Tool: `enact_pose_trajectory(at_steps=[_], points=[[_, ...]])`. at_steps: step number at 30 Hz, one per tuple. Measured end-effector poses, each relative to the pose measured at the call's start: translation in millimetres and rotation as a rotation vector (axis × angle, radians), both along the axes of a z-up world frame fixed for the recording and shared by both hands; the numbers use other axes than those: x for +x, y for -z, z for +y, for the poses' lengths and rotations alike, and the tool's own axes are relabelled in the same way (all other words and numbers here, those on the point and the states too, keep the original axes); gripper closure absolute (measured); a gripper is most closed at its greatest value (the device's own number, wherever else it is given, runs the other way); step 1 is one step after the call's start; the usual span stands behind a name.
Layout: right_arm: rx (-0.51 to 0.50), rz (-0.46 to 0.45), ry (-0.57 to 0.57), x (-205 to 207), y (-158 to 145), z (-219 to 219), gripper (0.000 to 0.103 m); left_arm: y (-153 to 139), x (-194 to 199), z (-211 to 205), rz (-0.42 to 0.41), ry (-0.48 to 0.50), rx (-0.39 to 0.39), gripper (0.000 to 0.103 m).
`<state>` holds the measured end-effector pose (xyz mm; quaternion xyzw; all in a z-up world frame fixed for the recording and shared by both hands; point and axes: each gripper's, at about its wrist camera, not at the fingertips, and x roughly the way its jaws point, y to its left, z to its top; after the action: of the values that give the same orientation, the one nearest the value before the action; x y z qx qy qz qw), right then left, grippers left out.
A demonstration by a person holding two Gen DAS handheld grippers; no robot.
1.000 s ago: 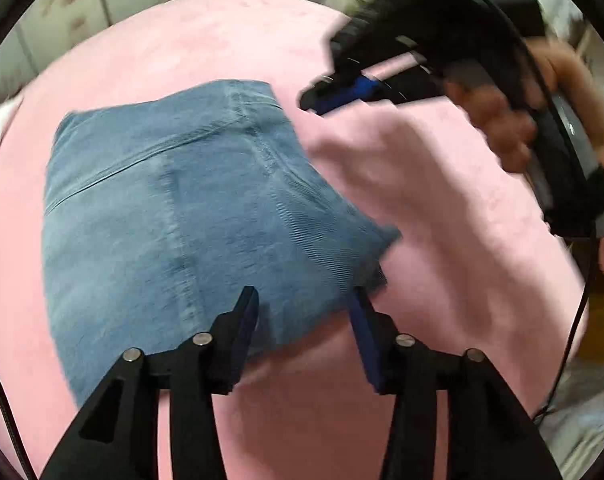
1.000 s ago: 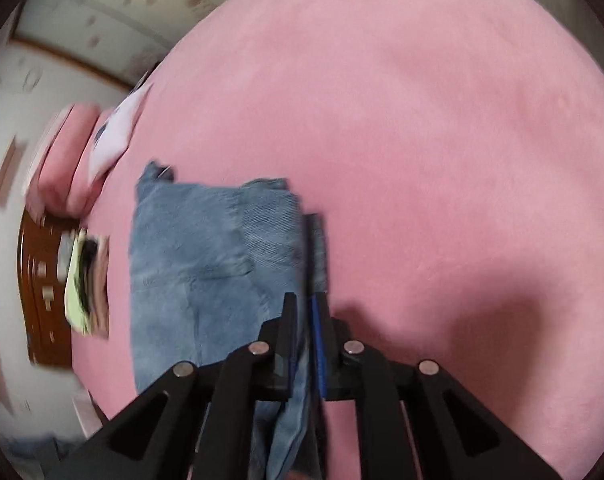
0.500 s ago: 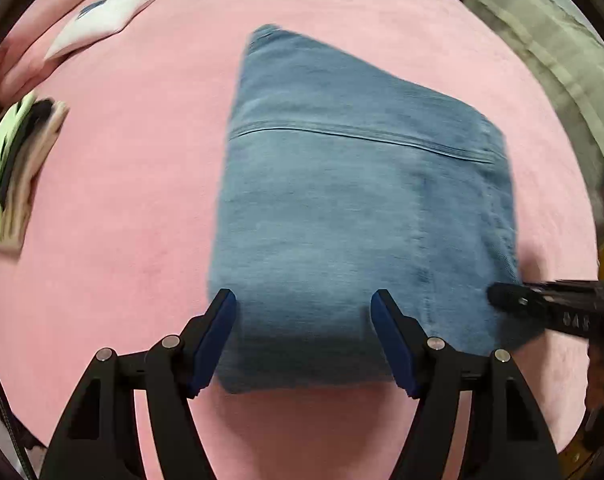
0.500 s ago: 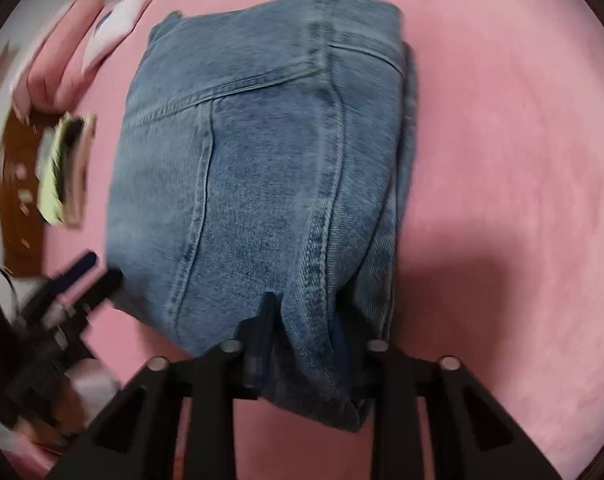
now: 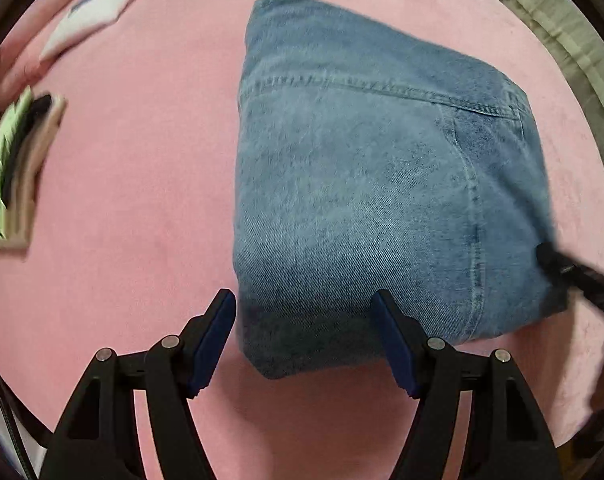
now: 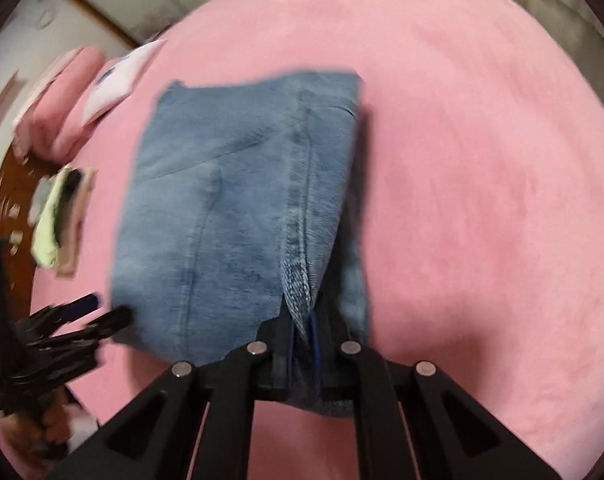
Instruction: Fold large clothes
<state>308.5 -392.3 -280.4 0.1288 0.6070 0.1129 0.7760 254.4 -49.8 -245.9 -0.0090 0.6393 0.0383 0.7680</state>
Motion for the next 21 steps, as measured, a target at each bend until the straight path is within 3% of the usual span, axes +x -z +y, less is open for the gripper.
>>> enact_pose_trajectory(at_steps=[2, 5, 8, 10, 13, 16, 17, 18, 20, 21], points=[[0.026, 0.013, 0.048, 0.0, 5.1, -3.9, 0.092, 4.3, 1.2, 6.4, 0.008, -0.021, -0.03, 0.035], [0.037, -0.014, 0.13, -1.7, -15.5, -10.2, 0.09, 6.5, 2.5, 17.6, 0.016, -0.045, -0.069, 0.034], [-0.168, -0.167, 0.133, -11.3, -53.4, -3.4, 0.088, 1.2, -0.1, 23.9, 0.014, -0.054, -0.063, 0.034], [-0.237, -0.25, 0.116, -16.8, -74.6, 1.0, 0.084, -8.7, -4.8, 24.7, -0.014, -0.038, -0.062, 0.034], [-0.13, -0.302, 0.022, -20.9, -95.2, 10.0, 0.084, -27.5, -8.3, 21.1, -0.061, 0.004, -0.132, 0.034], [0.047, -0.25, -0.086, -22.4, -87.0, 36.4, 0.09, -39.9, -6.2, 6.2, -0.109, 0.096, -0.227, 0.038], [0.094, -0.22, -0.119, -23.4, -79.7, 43.9, 0.098, -39.5, -5.0, -1.3, -0.112, 0.122, -0.239, 0.05], [0.127, -0.188, -0.147, -25.2, -67.4, 57.4, 0.103, -34.3, -1.4, -8.2, -0.093, 0.148, -0.247, 0.072], [0.14, -0.13, -0.171, -27.0, -45.3, 74.4, 0.103, -21.3, 6.0, -16.1, -0.049, 0.163, -0.265, 0.093], [0.144, -0.104, -0.179, -28.3, -34.2, 81.3, 0.103, -13.2, 7.3, -19.2, -0.025, 0.161, -0.276, 0.093]])
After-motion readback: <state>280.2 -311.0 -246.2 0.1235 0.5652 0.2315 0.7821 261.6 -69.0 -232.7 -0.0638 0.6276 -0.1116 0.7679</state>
